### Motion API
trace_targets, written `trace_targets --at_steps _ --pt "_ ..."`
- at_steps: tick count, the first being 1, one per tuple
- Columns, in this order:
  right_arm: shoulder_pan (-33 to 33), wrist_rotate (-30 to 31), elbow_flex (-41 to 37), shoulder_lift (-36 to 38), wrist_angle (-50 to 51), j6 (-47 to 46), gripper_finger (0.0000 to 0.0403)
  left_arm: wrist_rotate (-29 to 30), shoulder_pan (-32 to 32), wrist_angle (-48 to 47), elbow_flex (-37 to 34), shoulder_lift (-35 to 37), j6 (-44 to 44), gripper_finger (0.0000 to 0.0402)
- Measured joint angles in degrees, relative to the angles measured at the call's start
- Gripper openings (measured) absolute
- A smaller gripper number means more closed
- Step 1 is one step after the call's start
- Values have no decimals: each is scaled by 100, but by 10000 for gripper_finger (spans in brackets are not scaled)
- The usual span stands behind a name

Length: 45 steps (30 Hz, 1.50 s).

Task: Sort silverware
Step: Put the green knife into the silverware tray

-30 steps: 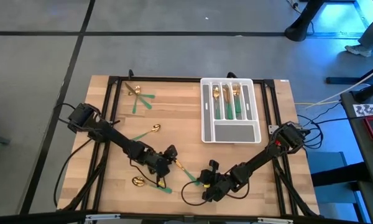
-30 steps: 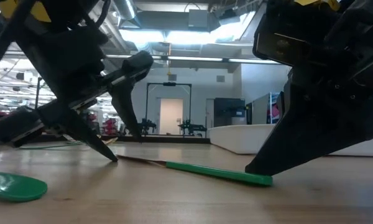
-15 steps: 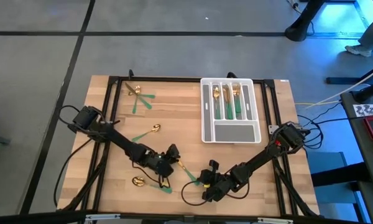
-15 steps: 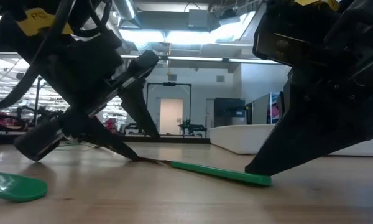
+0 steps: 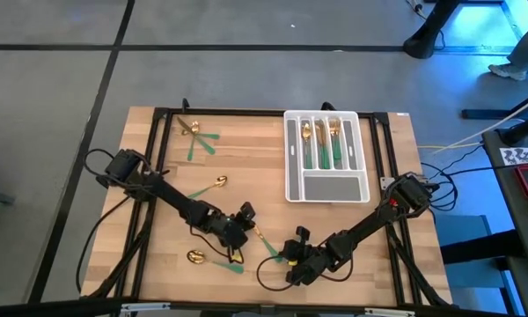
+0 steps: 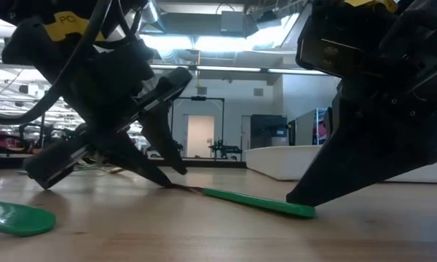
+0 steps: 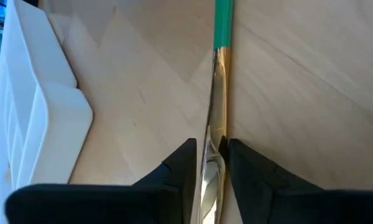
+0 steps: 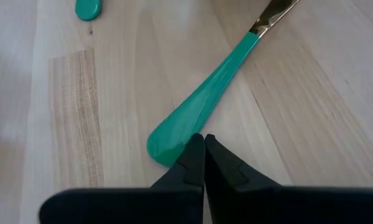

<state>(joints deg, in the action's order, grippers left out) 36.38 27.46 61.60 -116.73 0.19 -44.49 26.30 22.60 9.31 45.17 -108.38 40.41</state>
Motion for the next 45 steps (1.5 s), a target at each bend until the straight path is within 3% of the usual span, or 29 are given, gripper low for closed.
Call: trace_targets --at_steps 18,21,25,30,36,45 --pt "-13 221 -26 270 23 -52 13 -95 -48 202 -2 -22 -162 82" --pt "-17 238 -11 356 -448 38 54 -73 -49 215 -2 -25 -364 82" --pt "-7 206 -7 270 -1345 827 141 -60 -49 224 -2 -28 -590 82" --pt "-14 986 108 -89 -1558 1020 214 14 -47 383 -22 -57 -1380 81" --pt "-68 1631 632 -582 -1003 1012 207 343 79 660 -33 -76 -2699 81" --pt "-207 1347 1230 -838 720 121 172 1496 734 1152 -44 -41 -3705 81"
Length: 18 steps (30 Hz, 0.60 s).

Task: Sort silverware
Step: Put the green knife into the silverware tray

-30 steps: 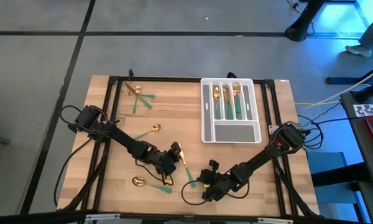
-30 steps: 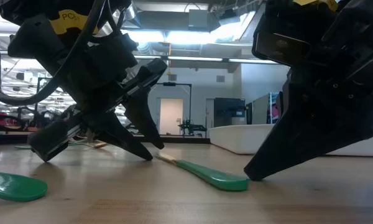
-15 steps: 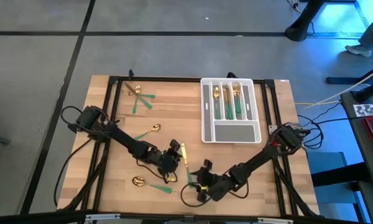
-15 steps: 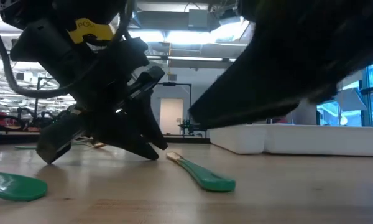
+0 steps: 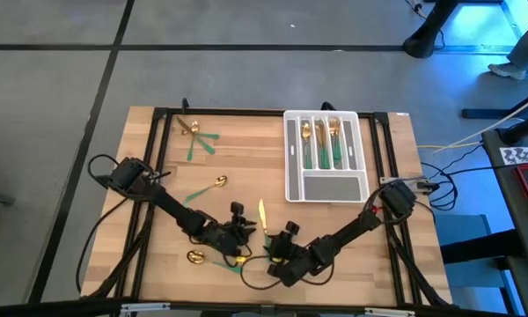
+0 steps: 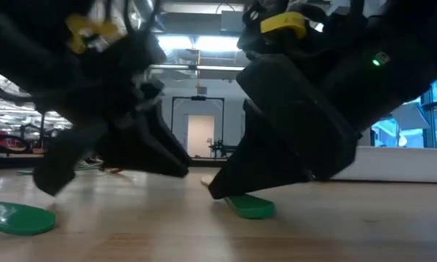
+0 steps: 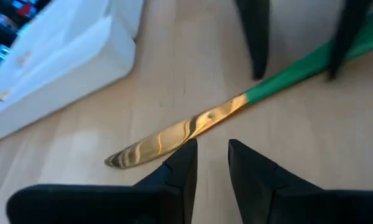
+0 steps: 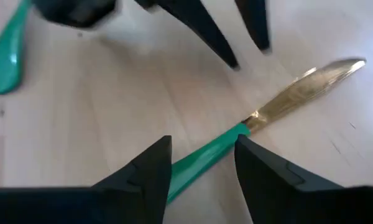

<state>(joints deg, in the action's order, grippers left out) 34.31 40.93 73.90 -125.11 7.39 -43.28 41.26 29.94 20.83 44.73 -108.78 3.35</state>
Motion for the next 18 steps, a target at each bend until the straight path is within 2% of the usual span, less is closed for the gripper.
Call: trace_targets --at_steps 6,10,15,18 --pt "221 -329 -5 262 1122 -355 159 664 334 69 15 130 -265 81" --pt "530 -342 -42 592 1937 -492 159 924 450 102 17 133 -503 81" --pt "849 224 -54 1015 2625 -1326 160 934 452 92 22 145 -876 81" --pt "873 414 -58 1042 2737 -1749 174 933 436 53 24 152 -902 81"
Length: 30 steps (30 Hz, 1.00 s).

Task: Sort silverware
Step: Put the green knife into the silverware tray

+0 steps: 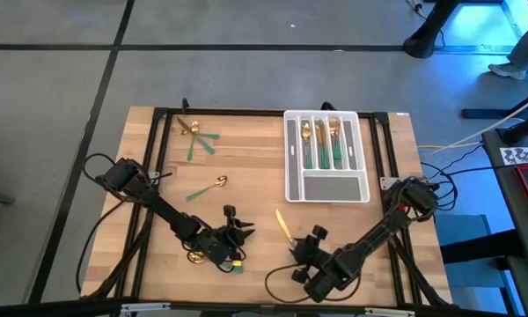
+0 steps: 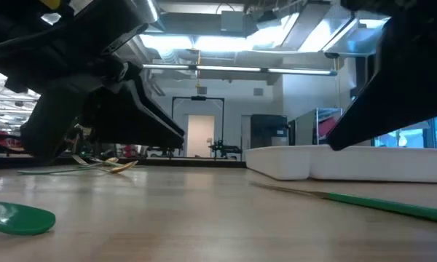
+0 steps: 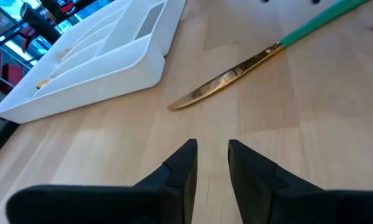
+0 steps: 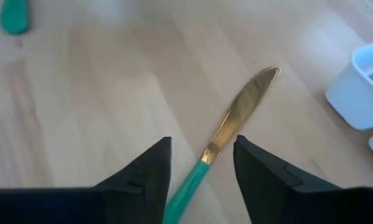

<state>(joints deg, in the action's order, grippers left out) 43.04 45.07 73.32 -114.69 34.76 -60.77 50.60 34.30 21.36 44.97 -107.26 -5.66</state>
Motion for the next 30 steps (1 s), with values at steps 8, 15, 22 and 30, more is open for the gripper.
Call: trace_targets --at_steps 8,15,22,30 --pt "-86 176 4 -473 -19 -828 252 -1 -2 26 -7 2 -37 81" --pt "-210 -220 45 -1032 -194 -914 202 -18 -2 42 -79 2 -256 81" --pt "-189 -318 -401 -1029 -931 -829 69 -108 -2 336 -79 7 -286 81" --pt "-58 290 -1104 -988 -2279 -521 43 -574 -50 515 -76 7 -276 81"
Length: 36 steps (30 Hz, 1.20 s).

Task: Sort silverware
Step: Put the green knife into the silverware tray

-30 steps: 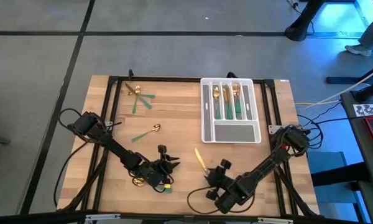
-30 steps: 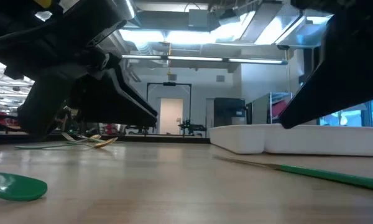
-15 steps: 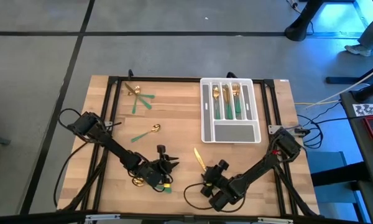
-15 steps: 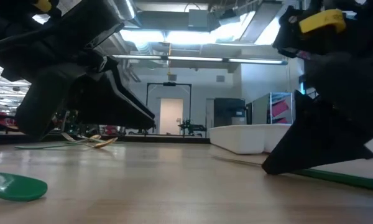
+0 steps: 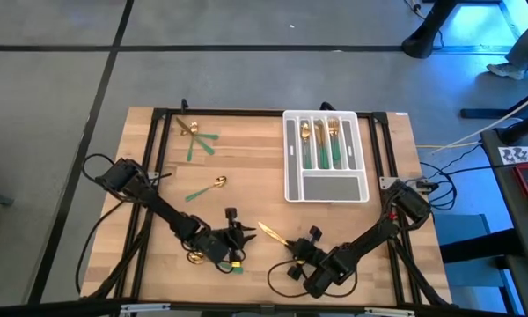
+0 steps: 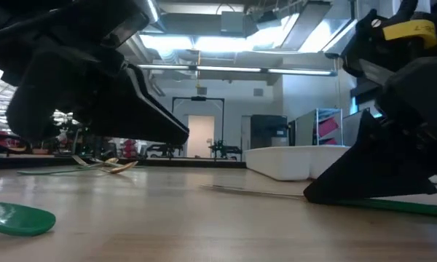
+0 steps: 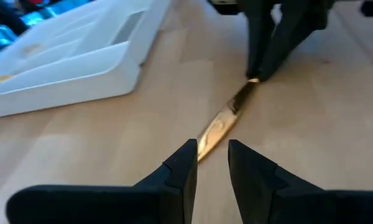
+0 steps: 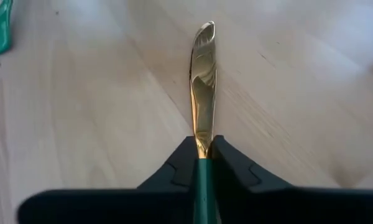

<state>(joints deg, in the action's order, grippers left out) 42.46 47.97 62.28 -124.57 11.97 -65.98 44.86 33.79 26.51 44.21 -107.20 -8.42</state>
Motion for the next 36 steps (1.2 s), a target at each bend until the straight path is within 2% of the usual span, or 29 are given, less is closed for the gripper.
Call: trace_targets --at_steps 4,8,11,15,17,21,24,30,36 --pt "-13 -257 -23 137 2 227 57 -603 -69 220 -2 -2 496 87" --pt "-78 -548 -60 355 -50 695 34 -1450 -163 890 2 -128 1556 119" --pt "-163 -796 -79 505 -87 965 17 -1652 -317 1194 2 -306 2035 151" --pt "-365 -1158 -83 588 -124 1159 23 -1828 -736 1304 27 -519 1851 188" --pt "-459 -1320 -83 599 -187 1289 35 -2297 -982 1290 59 -604 1519 200" --pt "-580 -1547 -76 620 -328 1541 50 -3601 -1471 1105 164 -726 1033 209" --pt "-637 -1690 -81 705 -317 1675 53 -4143 -1685 854 224 -787 1037 204" --pt "-931 -2360 -84 941 -269 1717 54 -4191 -1732 454 254 -756 2084 188" --pt "-1293 -2917 -81 1180 -142 1865 55 -4080 -1728 191 256 -750 2148 167"
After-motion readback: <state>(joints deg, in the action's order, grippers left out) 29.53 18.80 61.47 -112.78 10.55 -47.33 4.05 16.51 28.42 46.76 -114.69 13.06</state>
